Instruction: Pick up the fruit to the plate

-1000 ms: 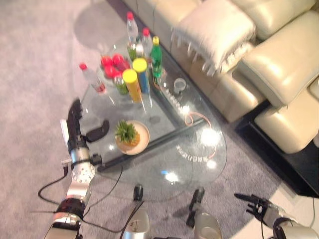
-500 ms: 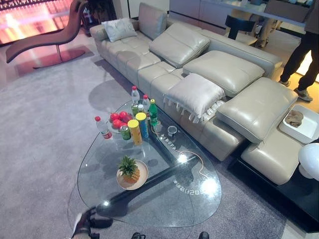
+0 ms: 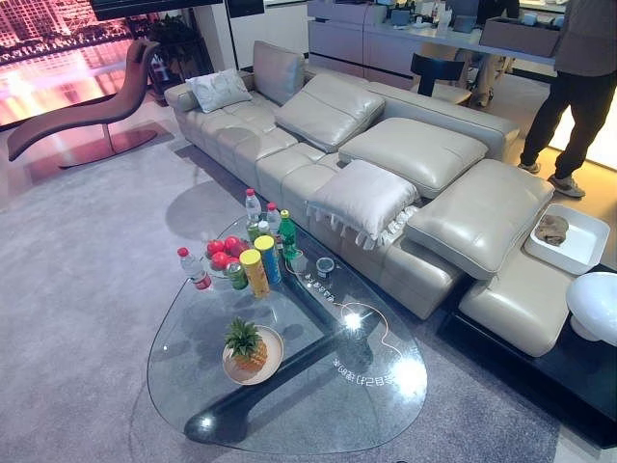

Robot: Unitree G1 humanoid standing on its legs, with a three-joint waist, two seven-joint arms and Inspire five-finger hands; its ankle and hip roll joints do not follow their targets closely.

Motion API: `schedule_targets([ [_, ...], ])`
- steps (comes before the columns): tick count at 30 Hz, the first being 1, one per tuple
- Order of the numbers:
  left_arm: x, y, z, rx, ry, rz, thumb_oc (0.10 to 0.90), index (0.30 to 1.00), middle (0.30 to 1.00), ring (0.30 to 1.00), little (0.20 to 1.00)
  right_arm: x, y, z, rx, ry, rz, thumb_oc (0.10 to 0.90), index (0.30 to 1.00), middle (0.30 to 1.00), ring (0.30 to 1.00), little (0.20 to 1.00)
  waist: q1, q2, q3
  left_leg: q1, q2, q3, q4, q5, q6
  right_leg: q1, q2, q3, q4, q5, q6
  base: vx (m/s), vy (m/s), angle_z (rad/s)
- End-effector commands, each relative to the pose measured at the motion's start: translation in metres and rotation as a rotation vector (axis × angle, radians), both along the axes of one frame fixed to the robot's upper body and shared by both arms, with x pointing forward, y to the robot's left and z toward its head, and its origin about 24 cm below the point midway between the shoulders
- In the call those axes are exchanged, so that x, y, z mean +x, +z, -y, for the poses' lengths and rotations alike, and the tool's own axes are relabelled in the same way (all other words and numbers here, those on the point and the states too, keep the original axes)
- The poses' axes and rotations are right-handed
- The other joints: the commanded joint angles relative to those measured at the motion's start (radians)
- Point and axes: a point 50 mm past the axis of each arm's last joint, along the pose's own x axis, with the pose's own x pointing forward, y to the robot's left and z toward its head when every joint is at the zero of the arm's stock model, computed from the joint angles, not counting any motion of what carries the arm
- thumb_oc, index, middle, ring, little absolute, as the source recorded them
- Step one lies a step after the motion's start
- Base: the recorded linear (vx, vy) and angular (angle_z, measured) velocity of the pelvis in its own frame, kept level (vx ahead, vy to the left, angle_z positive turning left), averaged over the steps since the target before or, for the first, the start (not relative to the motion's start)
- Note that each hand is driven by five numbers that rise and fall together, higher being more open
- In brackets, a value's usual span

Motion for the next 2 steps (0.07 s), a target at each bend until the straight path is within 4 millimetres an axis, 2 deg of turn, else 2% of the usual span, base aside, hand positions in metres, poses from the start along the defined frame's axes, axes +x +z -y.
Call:
schedule_targets([
  [1, 0.0231, 0.0067, -0.0091, 0.034, -0.046, 0.014, 0.800, 0.900, 0.900, 0.900, 0.900, 0.0244, 0.0040, 0.0007, -0.016, 0.077, 0.006, 0.800, 0.900, 0.900, 0.900, 0.900, -0.005, -0.002, 0.032, -0.026, 0.072, 0.080, 0.005, 0.083, -0.042, 0.083, -0.051, -0.010, 0.007, -0.033, 0.055, 0.00, 0.000, 0.00],
  [2, 0.0246, 0.0063, -0.0068, 0.024, -0.047, 0.019, 0.800, 0.900, 0.900, 0.900, 0.900, 0.0251, 0.0031, -0.0021, -0.012, 0.093, 0.002, 0.800, 0.900, 0.900, 0.900, 0.900, -0.005, -0.003, 0.032, -0.024, 0.073, 0.082, 0.005, 0.082, -0.042, 0.083, -0.051, -0.010, 0.006, -0.032, 0.055, 0.00, 0.000, 0.00],
])
